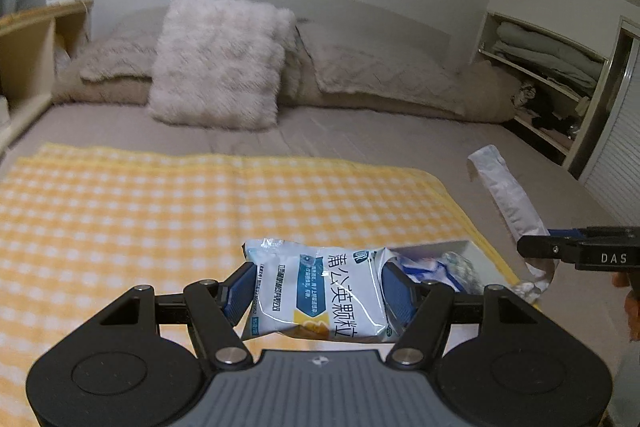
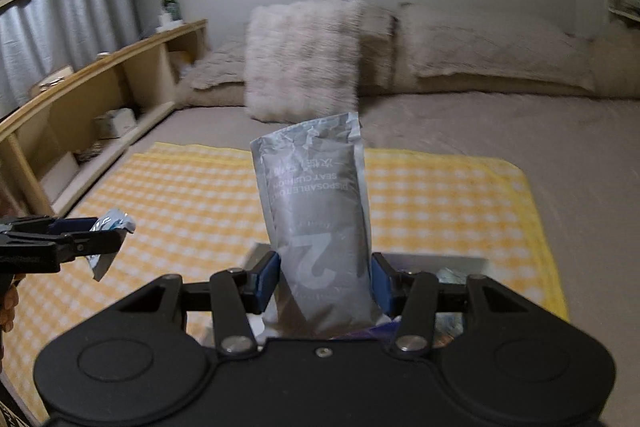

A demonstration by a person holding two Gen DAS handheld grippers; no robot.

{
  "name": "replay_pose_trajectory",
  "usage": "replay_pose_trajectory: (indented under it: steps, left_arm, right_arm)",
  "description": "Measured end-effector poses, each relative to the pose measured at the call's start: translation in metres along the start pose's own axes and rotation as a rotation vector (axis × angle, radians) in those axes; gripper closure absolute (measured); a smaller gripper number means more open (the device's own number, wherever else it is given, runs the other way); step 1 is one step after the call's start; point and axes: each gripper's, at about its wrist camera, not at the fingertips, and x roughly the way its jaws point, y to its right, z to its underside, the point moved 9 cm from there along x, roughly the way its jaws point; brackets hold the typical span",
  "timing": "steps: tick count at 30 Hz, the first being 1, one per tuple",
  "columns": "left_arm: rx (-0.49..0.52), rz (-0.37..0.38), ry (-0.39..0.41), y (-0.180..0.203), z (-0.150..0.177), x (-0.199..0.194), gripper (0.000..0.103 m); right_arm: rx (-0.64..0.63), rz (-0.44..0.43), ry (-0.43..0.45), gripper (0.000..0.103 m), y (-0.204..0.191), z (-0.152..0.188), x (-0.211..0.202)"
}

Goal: Organize soft objects
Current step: 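Carry the sachet and grey pouch with both grippers over the tray, then open both grippers to release the sachet and grey pouch into the tray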

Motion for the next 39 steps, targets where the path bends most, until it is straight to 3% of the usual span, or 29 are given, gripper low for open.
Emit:
replay_pose_trajectory:
  steps: [11, 19, 29, 39]
  left_arm:
    - [-0.061, 0.12, -0.147, 0.05, 0.036, 0.051, 0.035]
    - [-0.151, 0.168, -0.264, 0.068, 0.059, 0.086, 0.035]
    - [-0.219, 0.131, -0.342, 0.064, 0.074, 0.125, 0.035]
    - [-0.245, 0.096, -0.345, 0.062, 0.078, 0.153, 0.035]
  right_arm:
    - [0.12, 0.115, -0.111, 0.053, 0.064, 0.064, -0.014]
    - [0.019, 0.146, -0.308, 0.053, 0.073, 0.115, 0.007]
    - [-0.069, 0.16, -0.486, 0.053, 0.073, 0.147, 0.043]
    - [0.047, 0.137, -0.45, 0.054, 0.071, 0.138, 0.067]
